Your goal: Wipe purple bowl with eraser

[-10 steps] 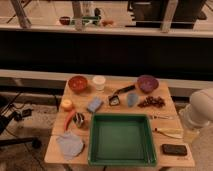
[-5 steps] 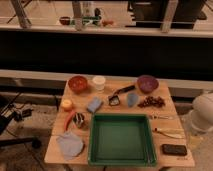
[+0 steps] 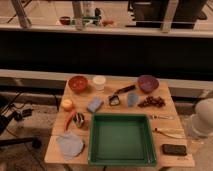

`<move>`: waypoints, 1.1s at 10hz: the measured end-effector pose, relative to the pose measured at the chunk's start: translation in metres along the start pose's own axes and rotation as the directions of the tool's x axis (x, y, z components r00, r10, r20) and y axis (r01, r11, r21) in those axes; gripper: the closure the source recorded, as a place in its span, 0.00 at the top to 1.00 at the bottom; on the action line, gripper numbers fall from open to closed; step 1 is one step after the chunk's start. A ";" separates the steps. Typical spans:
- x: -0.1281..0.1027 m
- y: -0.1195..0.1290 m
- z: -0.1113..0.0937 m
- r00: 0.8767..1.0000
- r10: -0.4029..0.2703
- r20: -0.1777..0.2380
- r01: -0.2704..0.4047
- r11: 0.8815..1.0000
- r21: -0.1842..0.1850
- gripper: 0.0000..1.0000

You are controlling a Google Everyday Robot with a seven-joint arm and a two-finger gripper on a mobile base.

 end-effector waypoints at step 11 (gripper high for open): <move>0.037 0.028 0.065 0.992 0.083 0.091 -0.073 0.992 -0.105 0.80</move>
